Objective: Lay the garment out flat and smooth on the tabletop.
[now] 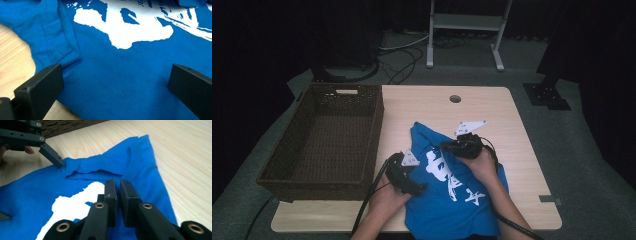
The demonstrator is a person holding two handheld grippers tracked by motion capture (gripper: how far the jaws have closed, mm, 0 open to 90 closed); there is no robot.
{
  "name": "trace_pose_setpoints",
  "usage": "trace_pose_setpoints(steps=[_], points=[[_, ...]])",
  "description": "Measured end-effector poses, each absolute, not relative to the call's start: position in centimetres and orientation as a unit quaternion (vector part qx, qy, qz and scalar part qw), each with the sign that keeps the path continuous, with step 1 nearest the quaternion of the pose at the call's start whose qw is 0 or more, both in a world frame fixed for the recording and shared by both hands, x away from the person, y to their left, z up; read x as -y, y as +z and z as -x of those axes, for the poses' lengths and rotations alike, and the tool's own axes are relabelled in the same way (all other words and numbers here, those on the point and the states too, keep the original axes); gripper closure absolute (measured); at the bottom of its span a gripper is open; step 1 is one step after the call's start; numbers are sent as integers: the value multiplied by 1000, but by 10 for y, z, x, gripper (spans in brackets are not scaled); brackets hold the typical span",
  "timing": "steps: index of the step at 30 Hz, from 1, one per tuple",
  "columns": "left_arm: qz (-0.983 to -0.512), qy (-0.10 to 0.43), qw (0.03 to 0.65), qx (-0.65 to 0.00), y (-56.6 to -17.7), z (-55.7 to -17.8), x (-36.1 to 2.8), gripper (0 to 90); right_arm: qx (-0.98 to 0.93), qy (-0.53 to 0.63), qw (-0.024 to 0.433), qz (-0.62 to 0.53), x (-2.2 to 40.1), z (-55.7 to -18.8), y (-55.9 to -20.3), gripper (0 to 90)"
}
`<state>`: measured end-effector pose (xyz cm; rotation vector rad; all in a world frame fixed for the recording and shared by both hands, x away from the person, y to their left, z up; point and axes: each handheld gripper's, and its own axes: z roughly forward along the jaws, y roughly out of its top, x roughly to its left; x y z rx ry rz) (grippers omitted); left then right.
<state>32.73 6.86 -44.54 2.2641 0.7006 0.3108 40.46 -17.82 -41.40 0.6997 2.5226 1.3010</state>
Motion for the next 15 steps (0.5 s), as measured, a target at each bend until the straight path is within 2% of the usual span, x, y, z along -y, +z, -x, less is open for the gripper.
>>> trace_pose_setpoints(steps=[15], points=[[-881, 122, 367, -272, -445, -327, -69, 0, -851, 437, 145, -251, 192, -419, -398, 843]])
